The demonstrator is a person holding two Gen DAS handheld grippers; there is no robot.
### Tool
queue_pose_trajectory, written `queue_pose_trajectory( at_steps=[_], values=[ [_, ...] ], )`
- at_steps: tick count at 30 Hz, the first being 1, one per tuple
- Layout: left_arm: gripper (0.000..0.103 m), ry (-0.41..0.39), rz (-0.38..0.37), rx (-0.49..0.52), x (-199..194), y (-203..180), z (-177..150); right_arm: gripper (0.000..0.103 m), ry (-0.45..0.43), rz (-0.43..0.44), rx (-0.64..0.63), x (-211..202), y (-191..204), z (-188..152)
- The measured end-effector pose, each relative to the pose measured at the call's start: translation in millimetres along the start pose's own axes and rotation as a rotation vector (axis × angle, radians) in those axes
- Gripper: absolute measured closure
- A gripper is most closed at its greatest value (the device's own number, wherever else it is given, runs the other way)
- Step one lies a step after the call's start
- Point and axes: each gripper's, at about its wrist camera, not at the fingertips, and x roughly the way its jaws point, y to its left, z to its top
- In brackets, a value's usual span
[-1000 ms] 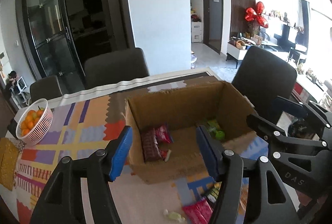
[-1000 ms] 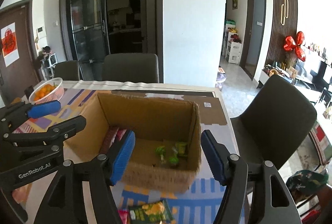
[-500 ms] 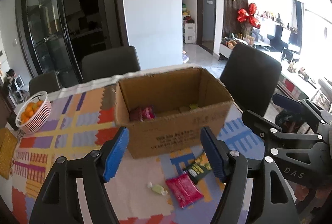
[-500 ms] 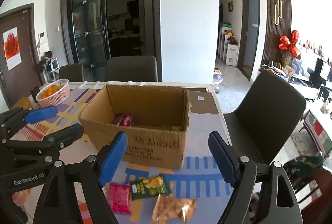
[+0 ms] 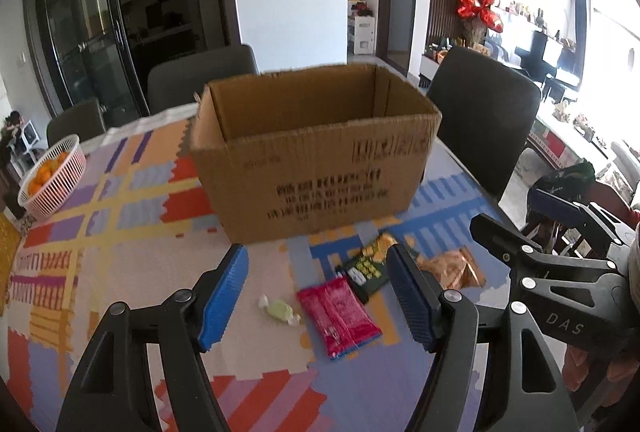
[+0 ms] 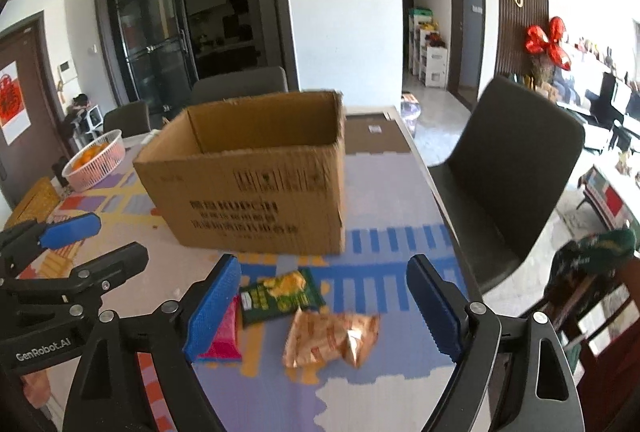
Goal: Organize snacks
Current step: 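Withdraw both tools from the box toward the remaining packets, then grasp the gold FORTUNE BISCUITS bag with the right tool while the left tool grasps the red packet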
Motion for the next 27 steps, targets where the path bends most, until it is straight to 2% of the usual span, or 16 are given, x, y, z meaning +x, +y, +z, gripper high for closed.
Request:
queue_pose_trajectory(
  at_steps=[11,18,24,27],
  values=[
    [0.032,0.079,-0.024,0.028,37,-7,-35,0.017,0.109,-0.014,0.067,27,-19,-40],
    [0.033,0.139,-0.073,-0.027,62,1,-52,0.017,0.170,-0.025,0.080,47,-20,-56],
    [0.038,0.189,-0.094,-0.061,80,-1,-59,0.017,0.188,-0.012,0.104,58,-20,-63],
    [0.039,0.199,-0.081,-0.066,88,-6,-60,0.017,0.205,0.007,0.130,64,-24,-67]
  ],
)
